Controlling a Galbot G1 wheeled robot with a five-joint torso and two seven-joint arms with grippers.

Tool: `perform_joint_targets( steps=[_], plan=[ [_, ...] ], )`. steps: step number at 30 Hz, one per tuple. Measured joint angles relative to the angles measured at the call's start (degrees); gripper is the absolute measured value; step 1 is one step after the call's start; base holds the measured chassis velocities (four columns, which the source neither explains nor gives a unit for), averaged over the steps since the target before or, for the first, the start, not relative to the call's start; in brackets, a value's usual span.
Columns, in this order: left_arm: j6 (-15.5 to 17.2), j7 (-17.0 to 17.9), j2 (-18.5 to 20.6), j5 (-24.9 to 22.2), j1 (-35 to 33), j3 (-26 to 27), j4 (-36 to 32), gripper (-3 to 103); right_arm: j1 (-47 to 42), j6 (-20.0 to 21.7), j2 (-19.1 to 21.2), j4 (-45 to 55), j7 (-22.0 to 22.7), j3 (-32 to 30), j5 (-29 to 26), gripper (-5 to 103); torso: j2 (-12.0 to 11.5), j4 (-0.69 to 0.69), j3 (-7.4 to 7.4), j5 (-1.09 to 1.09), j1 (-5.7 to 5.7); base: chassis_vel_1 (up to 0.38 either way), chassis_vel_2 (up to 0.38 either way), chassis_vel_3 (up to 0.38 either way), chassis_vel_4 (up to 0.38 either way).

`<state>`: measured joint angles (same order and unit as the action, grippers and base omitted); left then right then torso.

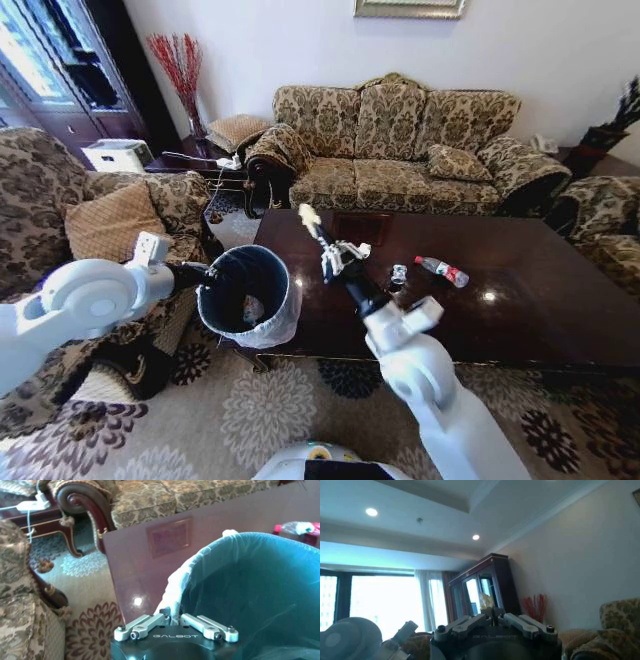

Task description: Move to the front of the table and place the trash on the table into the trash bin.

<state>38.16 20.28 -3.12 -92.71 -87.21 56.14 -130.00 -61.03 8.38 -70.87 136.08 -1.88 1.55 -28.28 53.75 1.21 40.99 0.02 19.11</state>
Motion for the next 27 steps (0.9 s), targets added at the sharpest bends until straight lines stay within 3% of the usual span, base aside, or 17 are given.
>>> perform_joint_targets(
  steps=[6, 10, 17, 21, 23, 24, 25, 27],
  plan=[
    [-0.11, 0.57, 1.05, -1.49, 0.54, 0.41, -2.8, 0, -1.67, 1.84, -0.32, -1.59, 0.47, 4.84, 4.57, 0, 0.0, 0.01, 0.01, -0.01, 0.02, 0.0, 0.0, 0.0, 0.0],
    [-0.11, 0.97, 0.18, -2.22, 0.59, 0.56, -4.64, 0, -3.15, 2.54, -0.31, -2.32, 0.76, 6.23, 6.38, 11, 0.0, 0.01, 0.0, -0.02, 0.0, 0.0, 0.0, 0.0, 0.0],
    [-0.13, 1.28, -0.96, -2.2, 0.54, 0.57, -4.75, 0, -4.78, 0.74, 0.14, -1.36, 0.4, 5.18, 7.26, 43, 0.0, 0.02, 0.01, -0.02, 0.01, 0.0, 0.0, 0.0, 0.0],
    [-0.13, 1.29, -1.71, -1.96, 0.42, 0.57, -4.44, 0, -6.23, -0.78, -0.11, 0.12, 1.31, 2.29, 7.51, 48, 0.0, 0.02, 0.01, -0.01, 0.01, 0.0, 0.0, 0.0, 0.0],
    [-0.12, 1.33, -2.77, -1.54, 0.27, 0.57, -4.31, 0, -9.51, -2.27, -1.03, 0.19, 6.55, -2.76, 7.7, 60, 0.0, 0.01, 0.01, -0.02, 0.01, 0.0, 0.0, 0.0, 0.0],
    [-0.09, 1.37, -3.34, -1.19, 0.16, 0.58, -4.39, 0, -11.0, -3.03, -1.86, -1.85, 11.45, -5.91, 7.69, 65, 0.0, 0.0, 0.0, -0.05, 0.01, 0.0, 0.0, 0.0, 0.0],
    [-0.09, 1.37, -3.34, -1.19, 0.16, 0.58, -4.39, 0, -11.0, -3.03, -1.86, -1.85, 11.45, -5.91, 7.69, 65, 0.0, 0.0, 0.0, -0.05, 0.01, 0.0, 0.0, 0.0, 0.0],
    [0.07, 1.37, -4.21, -0.93, -0.11, 0.65, -4.91, 0, -11.62, -5.22, -4.2, -8.83, 26.33, -10.51, 5.31, 76, 0.0, 0.0, 0.01, -0.01, 0.01, 0.0, 0.0, 0.0, 0.0]
  ],
)
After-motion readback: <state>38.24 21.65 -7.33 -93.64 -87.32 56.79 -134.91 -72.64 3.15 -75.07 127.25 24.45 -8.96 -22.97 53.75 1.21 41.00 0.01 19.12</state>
